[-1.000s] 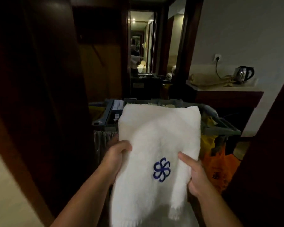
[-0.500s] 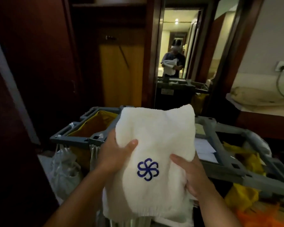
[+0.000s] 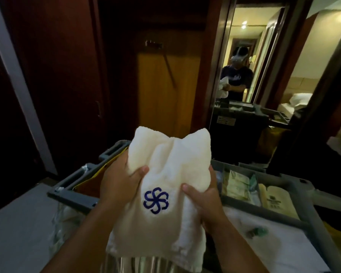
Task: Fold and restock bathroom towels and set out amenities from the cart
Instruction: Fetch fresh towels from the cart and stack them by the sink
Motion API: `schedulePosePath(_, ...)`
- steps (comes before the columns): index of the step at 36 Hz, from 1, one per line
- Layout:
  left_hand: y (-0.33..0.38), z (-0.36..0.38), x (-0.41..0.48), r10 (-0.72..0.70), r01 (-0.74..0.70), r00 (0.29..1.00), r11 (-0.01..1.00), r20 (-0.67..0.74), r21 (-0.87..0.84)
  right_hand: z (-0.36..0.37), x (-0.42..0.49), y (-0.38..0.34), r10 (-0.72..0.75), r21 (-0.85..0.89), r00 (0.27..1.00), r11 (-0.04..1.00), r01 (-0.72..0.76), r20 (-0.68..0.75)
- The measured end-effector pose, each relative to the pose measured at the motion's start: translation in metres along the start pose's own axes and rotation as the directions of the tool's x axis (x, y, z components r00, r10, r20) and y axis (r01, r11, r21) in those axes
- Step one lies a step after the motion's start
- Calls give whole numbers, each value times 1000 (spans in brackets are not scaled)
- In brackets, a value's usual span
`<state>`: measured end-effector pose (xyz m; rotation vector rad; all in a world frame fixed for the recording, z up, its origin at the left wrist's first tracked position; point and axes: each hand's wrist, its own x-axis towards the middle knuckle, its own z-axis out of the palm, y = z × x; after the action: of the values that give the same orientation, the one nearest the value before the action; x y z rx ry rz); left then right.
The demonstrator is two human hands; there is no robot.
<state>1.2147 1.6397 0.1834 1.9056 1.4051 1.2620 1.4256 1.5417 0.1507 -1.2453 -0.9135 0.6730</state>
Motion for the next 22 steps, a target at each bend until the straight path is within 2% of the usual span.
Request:
schedulePosePath(5,-13,7,52,-34,36,999,991,-20,126,33,54,11,42,31,999,999,-41,-15)
schedulePosePath(12,-40,17,103,-106,116,993,970,-55,212,77,120,27,157,-15,985,988,-156,76)
schedulePosePath(17,-66,23,136,-137,148,989,943,-59,298,102,159,41,179,-35,968,984,-176,174)
schedulePosePath(22,-99,35,169,-189,196,981,925,-55,327,131,189,67,190,-99,968,979,-176,163)
